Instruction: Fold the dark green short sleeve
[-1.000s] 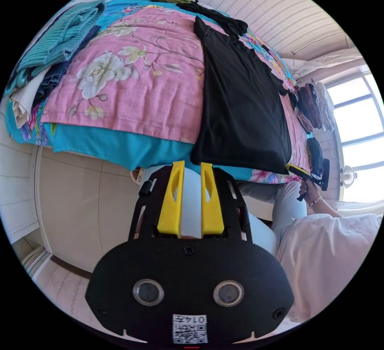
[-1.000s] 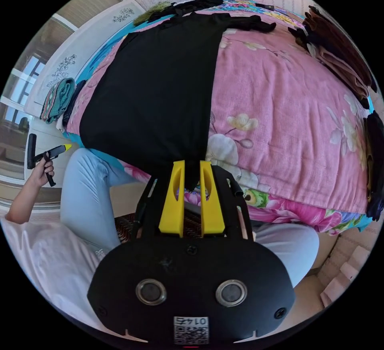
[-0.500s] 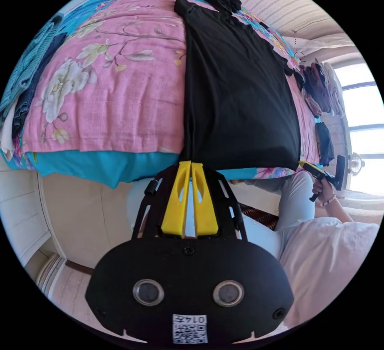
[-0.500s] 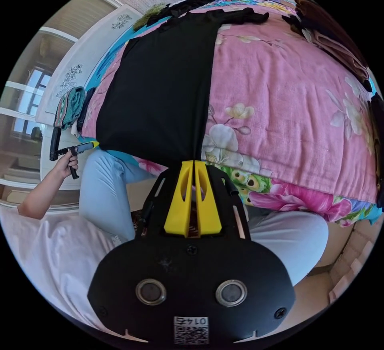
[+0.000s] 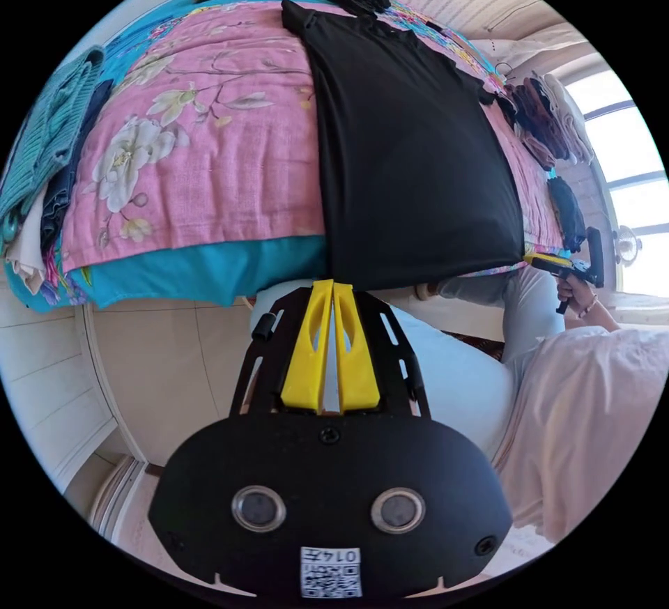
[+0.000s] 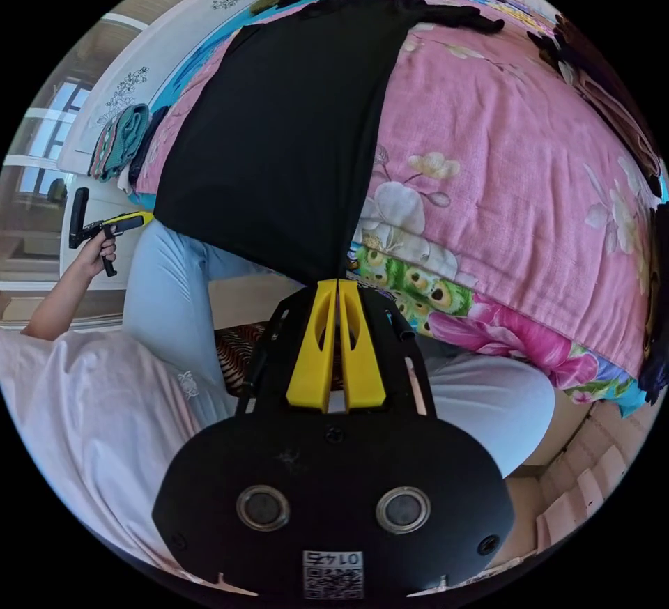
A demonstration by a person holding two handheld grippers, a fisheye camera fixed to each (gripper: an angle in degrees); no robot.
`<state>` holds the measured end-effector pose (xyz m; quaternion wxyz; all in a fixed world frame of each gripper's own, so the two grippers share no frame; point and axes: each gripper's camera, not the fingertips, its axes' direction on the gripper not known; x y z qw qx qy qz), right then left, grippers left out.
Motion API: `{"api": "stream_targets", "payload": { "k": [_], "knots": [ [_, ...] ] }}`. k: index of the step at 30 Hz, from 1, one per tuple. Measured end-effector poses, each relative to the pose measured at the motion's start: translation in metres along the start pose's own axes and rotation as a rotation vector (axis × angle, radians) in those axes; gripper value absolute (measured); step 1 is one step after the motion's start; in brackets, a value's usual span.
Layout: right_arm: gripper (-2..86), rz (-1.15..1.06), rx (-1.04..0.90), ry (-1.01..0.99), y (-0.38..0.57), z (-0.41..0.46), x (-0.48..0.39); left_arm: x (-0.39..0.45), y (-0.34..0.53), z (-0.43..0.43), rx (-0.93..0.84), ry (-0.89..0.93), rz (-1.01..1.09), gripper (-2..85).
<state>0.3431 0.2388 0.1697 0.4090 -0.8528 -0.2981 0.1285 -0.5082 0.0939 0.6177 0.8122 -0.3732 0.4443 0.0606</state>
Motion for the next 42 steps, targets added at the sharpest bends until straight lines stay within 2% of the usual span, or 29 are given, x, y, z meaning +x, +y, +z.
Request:
{"api": "stream_targets", "payload": {
  "k": [6,10,14,19,28,33,42],
  "knots": [
    [-0.5,0.096,0.010,0.004,-0.008,0.005,-0.003,-0.029,-0.008,0.028,0.040,0.196,-0.119,-1.0],
    [-0.8,0.056,0.009,0.080,-0.004,-0.002,-0.007,-0.047,-0.001,0.034,0.039,0.167,-0.148,-0.8],
    [-0.9,0.115,-0.034,0.037,0.011,-0.005,0.009,-0.076,0.028,0.033,0.110,0.190,-0.228,-0.8],
    [-0.9,0.174,0.051,-0.019,0.036,-0.021,0.020,-0.084,0.058,0.035,0.203,0.193,-0.235,-0.9],
    [1.0,0.106,0.263,0.046,0.059,-0.056,0.006,-0.043,0.064,0.057,0.336,0.215,-0.011,-0.9],
    [6.6,0.119,0.347,-0.035,0.078,-0.066,0.009,-0.008,0.049,0.077,0.412,0.232,0.133,-0.9],
    [7.3,0.111,0.398,-0.164,0.066,-0.077,0.030,0.050,-0.039,0.156,0.455,0.259,0.318,-0.8]
  ]
}}
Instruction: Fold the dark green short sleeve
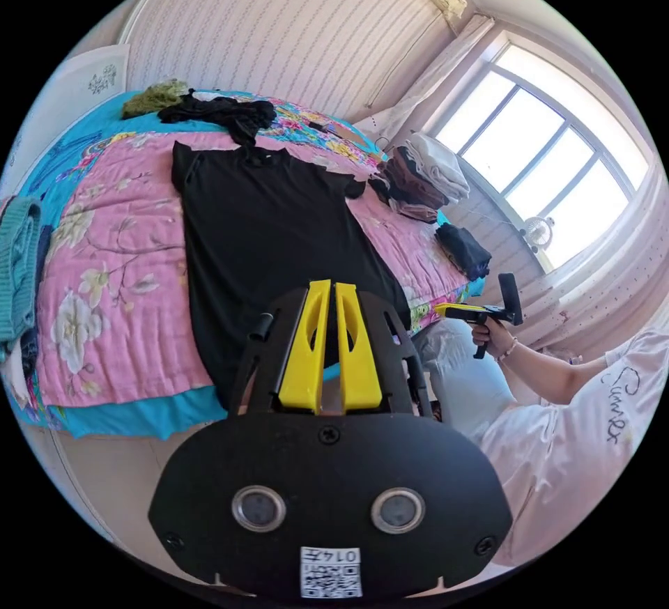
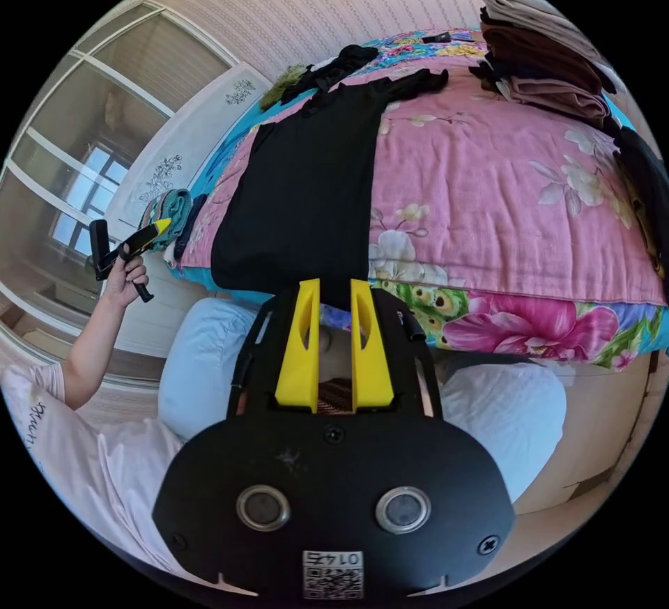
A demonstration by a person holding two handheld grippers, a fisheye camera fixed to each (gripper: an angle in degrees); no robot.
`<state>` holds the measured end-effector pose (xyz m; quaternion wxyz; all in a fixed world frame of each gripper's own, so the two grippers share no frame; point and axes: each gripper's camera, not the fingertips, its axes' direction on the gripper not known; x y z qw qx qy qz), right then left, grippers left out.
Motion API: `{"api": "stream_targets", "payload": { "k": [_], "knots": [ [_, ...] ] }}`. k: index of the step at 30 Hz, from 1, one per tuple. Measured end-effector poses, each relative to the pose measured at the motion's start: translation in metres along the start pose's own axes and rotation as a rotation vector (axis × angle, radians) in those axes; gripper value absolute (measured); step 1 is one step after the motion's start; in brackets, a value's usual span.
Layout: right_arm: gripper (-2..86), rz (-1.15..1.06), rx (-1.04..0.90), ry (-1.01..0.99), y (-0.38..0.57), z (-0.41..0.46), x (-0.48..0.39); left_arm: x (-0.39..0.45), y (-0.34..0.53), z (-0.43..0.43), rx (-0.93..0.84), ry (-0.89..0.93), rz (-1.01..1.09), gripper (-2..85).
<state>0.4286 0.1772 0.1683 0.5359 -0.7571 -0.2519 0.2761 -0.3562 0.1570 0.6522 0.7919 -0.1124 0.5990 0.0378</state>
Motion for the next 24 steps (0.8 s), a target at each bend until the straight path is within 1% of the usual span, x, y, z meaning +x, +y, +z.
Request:
{"api": "stream_targets", "payload": {
  "k": [4,8,10,14,17,20,24],
  "knots": [
    [7.3,0.028,0.065,0.013,-0.030,-0.005,0.014,-0.007,-0.029,0.076,-0.020,0.025,0.076,-0.8],
    [7.9,-0.014,0.116,0.088,-0.101,0.002,0.032,-0.030,-0.079,0.180,-0.047,0.083,0.122,-0.7],
    [8.1,-0.010,0.114,0.081,-0.141,0.014,0.044,-0.042,-0.103,0.227,-0.073,0.100,0.135,-0.7],
    [8.6,0.077,0.145,0.040,-0.233,0.043,0.076,-0.077,-0.151,0.328,-0.140,0.142,0.124,-0.6],
    [8.7,0.146,0.172,0.039,-0.283,0.059,0.099,-0.096,-0.174,0.393,-0.197,0.117,0.141,-0.2],
    [8.6,0.179,0.167,0.063,-0.312,0.067,0.113,-0.108,-0.195,0.450,-0.240,0.115,0.135,0.7],
    [9.1,0.193,0.079,0.096,-0.329,0.070,0.125,-0.102,-0.235,0.534,-0.291,0.117,0.189,3.4]
  ]
}}
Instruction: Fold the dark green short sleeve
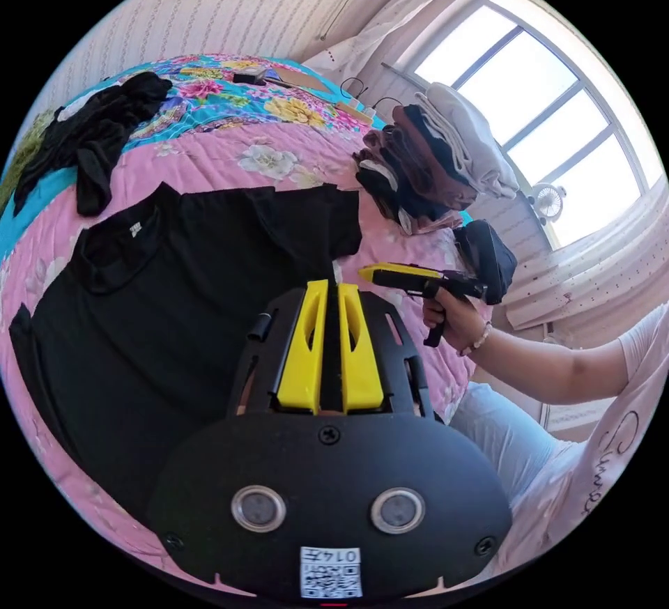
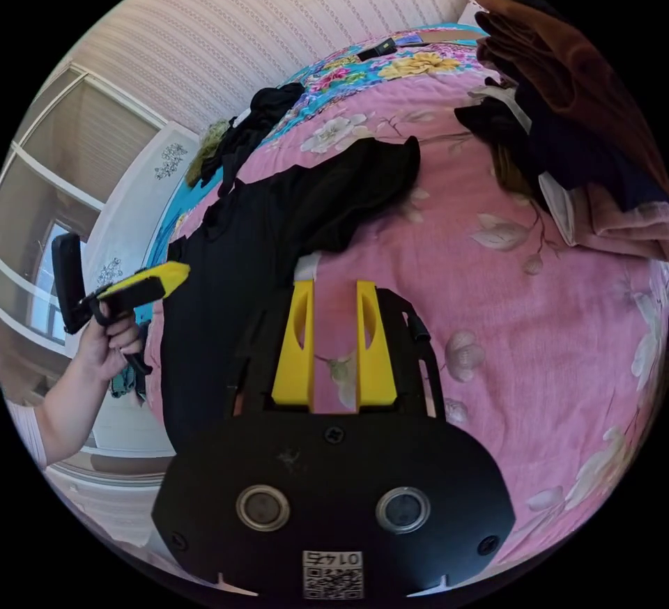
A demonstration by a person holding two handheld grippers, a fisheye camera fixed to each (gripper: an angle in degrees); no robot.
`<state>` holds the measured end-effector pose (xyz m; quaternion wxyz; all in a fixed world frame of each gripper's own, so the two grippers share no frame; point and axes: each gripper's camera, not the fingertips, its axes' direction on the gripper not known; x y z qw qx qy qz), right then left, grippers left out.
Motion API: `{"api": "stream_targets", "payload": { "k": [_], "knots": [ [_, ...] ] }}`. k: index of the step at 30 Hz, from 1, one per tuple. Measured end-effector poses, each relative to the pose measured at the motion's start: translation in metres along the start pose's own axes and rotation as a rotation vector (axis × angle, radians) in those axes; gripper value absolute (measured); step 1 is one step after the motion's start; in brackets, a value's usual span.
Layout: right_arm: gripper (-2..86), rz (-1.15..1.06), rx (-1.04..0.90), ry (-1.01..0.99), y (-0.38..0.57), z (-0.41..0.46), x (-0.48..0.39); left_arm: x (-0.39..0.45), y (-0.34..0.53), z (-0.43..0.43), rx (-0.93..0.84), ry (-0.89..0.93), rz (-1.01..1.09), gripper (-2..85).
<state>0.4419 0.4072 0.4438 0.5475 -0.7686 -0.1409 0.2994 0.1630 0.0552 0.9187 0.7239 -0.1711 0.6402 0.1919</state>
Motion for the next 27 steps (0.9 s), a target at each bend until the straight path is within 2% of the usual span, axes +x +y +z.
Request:
{"api": "stream_targets", "payload": {
  "k": [4,6,10,13,14,18,25,27],
  "knots": [
    [9.3,0.042,-0.041,-0.007,-0.003,-0.007,0.010,0.007,-0.071,0.078,-0.062,-0.003,0.067,4.7],
    [9.2,0.056,-0.053,-0.007,-0.005,-0.012,0.013,0.011,-0.115,0.143,-0.105,-0.052,0.107,5.7],
    [9.3,0.055,-0.064,-0.016,-0.014,-0.013,0.015,0.006,-0.159,0.238,-0.164,-0.051,0.111,6.8],
    [9.4,0.045,-0.059,-0.021,-0.025,-0.012,0.017,-0.015,-0.170,0.310,-0.299,-0.127,0.126,3.2],
    [9.4,0.040,-0.054,-0.023,-0.030,-0.012,0.018,-0.027,-0.170,0.320,-0.305,-0.114,0.121,0.7],
    [9.6,0.007,0.002,-0.032,-0.053,-0.013,0.021,-0.088,-0.163,0.297,-0.147,-0.051,0.014,-0.8],
    [11.0,-0.014,0.021,-0.063,-0.086,0.005,0.013,-0.182,-0.144,0.304,-0.135,-0.128,-0.117,-1.0],
    [11.1,-0.008,0.042,-0.072,-0.094,0.007,0.013,-0.200,-0.138,0.308,-0.123,-0.198,-0.128,-1.0]
  ]
}}
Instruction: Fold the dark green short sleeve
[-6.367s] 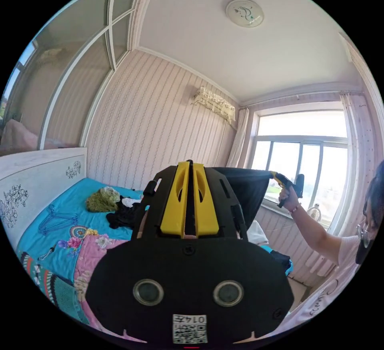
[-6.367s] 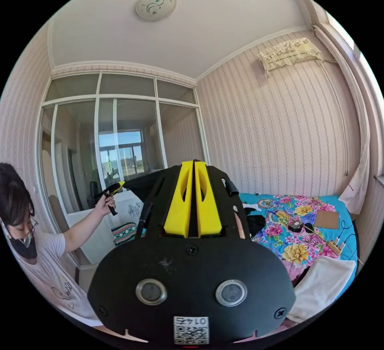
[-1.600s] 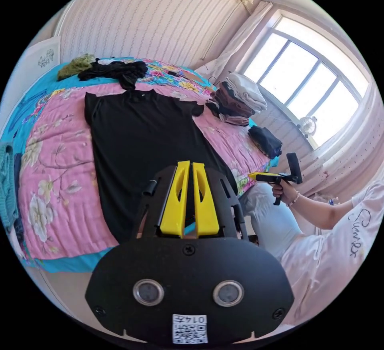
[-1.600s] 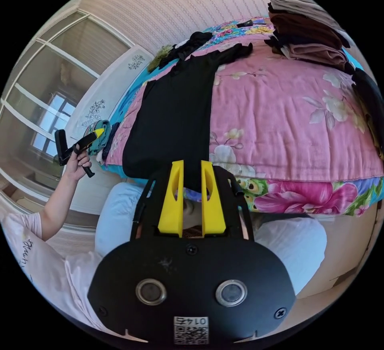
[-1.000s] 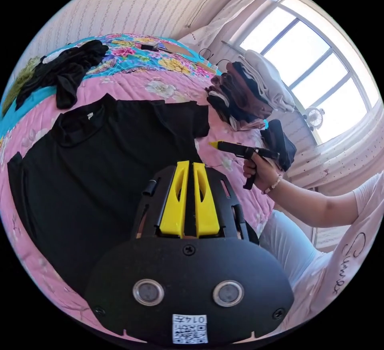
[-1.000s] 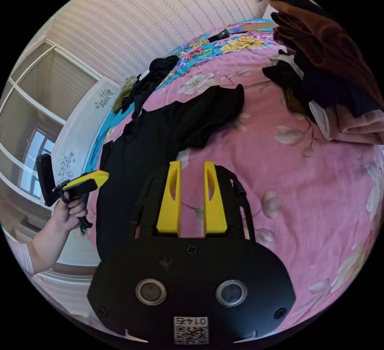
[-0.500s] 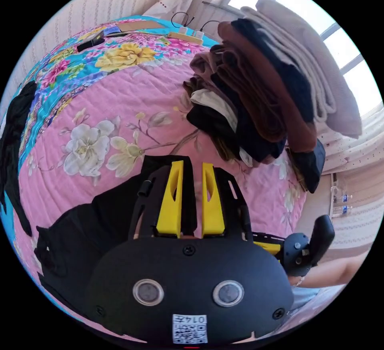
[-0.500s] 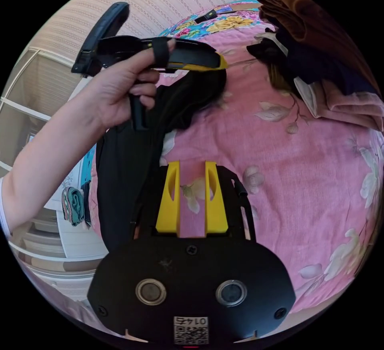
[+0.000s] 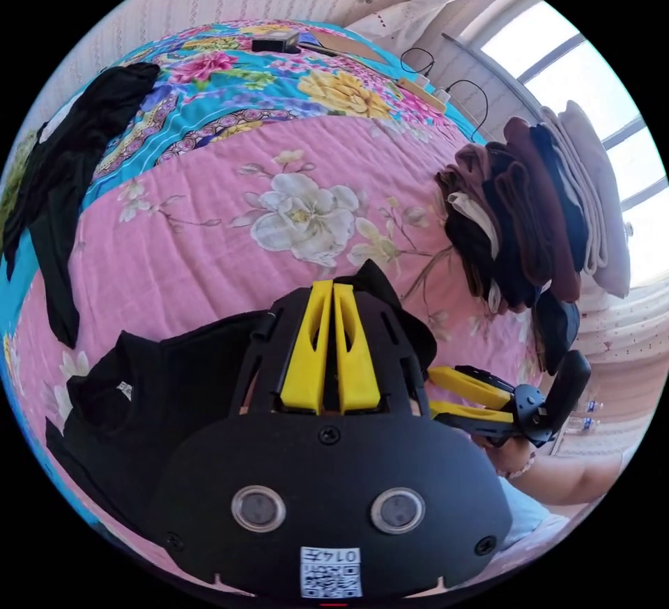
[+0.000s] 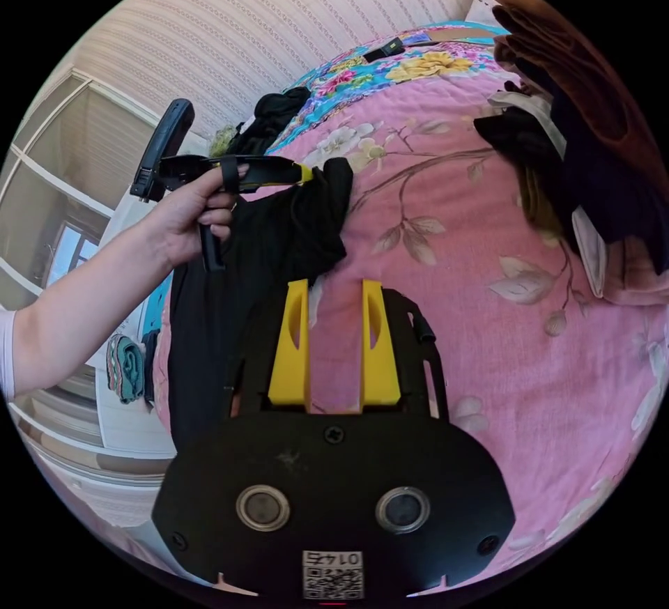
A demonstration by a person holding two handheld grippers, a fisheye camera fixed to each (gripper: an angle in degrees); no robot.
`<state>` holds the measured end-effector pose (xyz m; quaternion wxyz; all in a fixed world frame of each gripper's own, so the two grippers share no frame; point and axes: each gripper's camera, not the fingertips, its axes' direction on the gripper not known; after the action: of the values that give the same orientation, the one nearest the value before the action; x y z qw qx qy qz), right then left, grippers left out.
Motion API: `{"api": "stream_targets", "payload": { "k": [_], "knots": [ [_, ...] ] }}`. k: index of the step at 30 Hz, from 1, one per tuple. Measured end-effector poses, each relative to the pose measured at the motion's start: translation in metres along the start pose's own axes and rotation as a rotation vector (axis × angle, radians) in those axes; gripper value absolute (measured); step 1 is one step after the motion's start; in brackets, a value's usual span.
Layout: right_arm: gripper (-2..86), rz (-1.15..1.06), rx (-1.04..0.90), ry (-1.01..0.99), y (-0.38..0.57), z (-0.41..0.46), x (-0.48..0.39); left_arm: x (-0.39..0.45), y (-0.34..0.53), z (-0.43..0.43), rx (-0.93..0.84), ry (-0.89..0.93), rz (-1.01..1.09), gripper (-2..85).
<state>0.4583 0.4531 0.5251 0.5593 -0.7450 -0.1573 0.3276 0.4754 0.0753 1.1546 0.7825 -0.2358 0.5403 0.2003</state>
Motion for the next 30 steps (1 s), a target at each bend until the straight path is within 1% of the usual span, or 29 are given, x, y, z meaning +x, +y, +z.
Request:
{"api": "stream_targets", "payload": {
  "k": [4,8,10,11,12,14,16,18,21,24,28,30],
  "knots": [
    [11.1,0.019,0.025,-0.035,-0.012,0.002,0.004,-0.028,0.003,0.012,0.005,0.008,-0.056,-1.0],
    [10.5,-0.046,0.055,-0.071,-0.035,0.007,-0.006,-0.036,0.003,0.028,-0.013,0.000,-0.037,-1.0],
    [8.1,-0.076,0.053,-0.071,-0.045,0.011,-0.012,-0.035,0.001,0.030,-0.014,-0.001,-0.022,-1.0],
    [4.8,-0.083,0.026,-0.071,-0.050,0.014,-0.014,-0.033,0.000,0.029,-0.008,0.001,-0.010,-1.0],
    [3.4,-0.055,-0.018,-0.084,-0.055,0.016,-0.011,-0.030,-0.002,0.026,0.001,0.008,0.006,-1.0],
    [2.1,-0.025,-0.026,-0.124,-0.054,0.010,-0.005,-0.022,-0.005,0.019,0.016,0.029,0.040,-1.0],
    [1.5,0.006,0.029,-0.140,-0.046,-0.009,0.000,-0.007,-0.010,0.009,0.049,0.086,0.096,-1.0],
    [1.1,0.069,0.087,-0.137,-0.030,-0.034,0.008,0.024,-0.017,-0.001,0.075,0.183,0.196,-1.0],
    [0.8,0.182,0.138,-0.143,-0.010,-0.053,0.021,0.073,-0.024,0.012,0.009,0.255,0.323,-1.0],
    [0.7,0.294,0.161,-0.138,0.002,-0.056,0.034,0.116,-0.021,0.035,-0.073,0.246,0.422,-1.0],
    [0.7,0.423,0.174,-0.176,0.013,-0.054,0.046,0.144,-0.015,0.045,-0.099,0.235,0.465,-1.0],
    [0.7,0.454,0.220,-0.181,0.018,-0.060,0.045,0.149,-0.015,0.035,-0.075,0.304,0.430,-1.0]
  ]
}}
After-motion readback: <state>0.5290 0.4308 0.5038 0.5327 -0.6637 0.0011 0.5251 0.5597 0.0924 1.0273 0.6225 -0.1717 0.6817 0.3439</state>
